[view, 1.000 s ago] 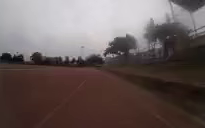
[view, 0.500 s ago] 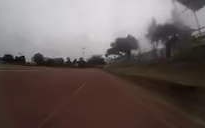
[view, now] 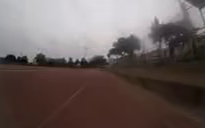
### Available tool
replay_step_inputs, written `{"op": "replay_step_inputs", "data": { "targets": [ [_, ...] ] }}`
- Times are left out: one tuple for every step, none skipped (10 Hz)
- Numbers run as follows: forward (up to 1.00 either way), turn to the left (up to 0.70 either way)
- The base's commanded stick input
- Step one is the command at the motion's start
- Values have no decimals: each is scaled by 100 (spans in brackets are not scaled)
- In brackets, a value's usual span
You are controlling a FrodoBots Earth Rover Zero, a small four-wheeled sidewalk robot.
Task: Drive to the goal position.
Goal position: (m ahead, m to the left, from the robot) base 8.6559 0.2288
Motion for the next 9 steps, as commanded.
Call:
{"op": "replay_step_inputs", "data": {
  "targets": [
    [100, 0],
    [100, 0],
    [100, 0],
    [100, 0],
    [100, 0],
    [100, -31],
    [100, -31],
    [100, -31],
    [100, -31]
  ]
}}
